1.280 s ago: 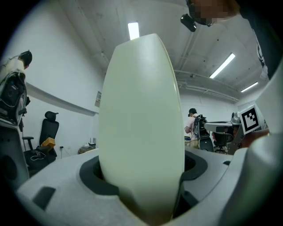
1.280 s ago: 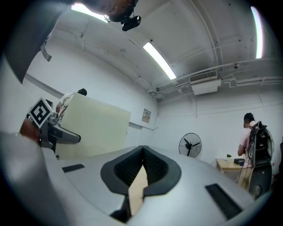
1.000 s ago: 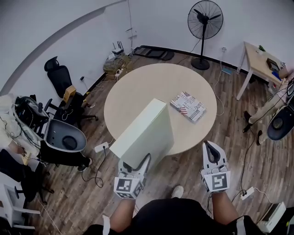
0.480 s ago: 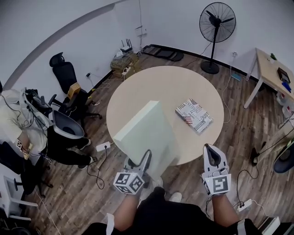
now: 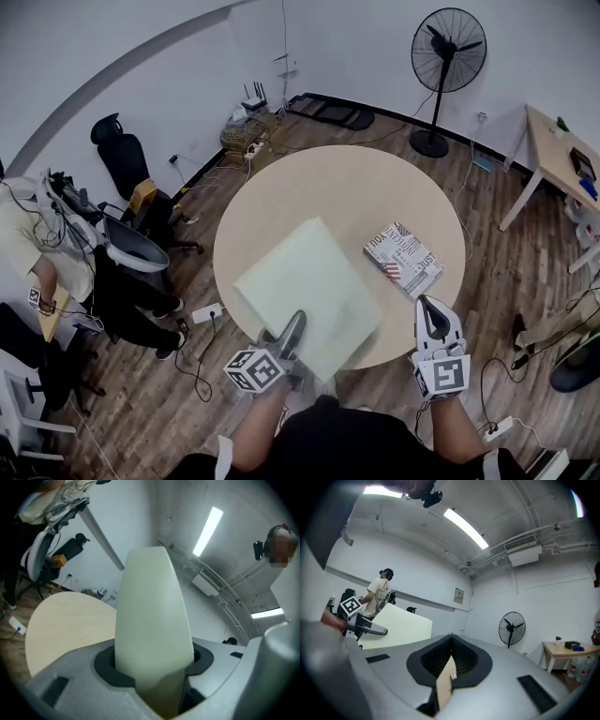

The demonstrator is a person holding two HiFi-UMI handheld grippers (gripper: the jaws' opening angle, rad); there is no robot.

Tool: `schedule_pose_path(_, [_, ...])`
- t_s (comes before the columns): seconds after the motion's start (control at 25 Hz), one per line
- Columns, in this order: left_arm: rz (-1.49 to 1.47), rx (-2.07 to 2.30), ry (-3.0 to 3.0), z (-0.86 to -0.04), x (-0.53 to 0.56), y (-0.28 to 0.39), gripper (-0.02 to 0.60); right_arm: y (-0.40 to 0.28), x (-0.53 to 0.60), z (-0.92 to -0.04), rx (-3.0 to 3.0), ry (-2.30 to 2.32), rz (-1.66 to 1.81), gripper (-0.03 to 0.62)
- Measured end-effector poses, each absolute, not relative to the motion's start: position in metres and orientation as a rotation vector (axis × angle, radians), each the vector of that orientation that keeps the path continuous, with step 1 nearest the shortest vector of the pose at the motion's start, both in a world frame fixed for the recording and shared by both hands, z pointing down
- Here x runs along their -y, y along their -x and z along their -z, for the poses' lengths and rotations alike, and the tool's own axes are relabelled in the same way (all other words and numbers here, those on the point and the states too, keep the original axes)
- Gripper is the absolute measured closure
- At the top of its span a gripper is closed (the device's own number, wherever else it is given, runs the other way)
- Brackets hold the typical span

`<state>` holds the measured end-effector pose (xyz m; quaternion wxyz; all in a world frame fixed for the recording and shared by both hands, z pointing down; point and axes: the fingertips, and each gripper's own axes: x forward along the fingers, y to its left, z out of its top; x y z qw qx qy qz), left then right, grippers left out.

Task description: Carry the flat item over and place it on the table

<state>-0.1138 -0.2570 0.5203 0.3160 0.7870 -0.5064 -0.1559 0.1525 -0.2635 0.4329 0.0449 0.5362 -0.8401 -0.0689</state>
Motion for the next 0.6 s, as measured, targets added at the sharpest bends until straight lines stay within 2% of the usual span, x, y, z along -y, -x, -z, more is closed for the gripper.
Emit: schedule_pose_path(0.6, [0.462,0.968,-1.671,-0.623,0.316,0.111,0.331,-0.141,0.316,-0.471,2.468,-1.674,0.104,0.597])
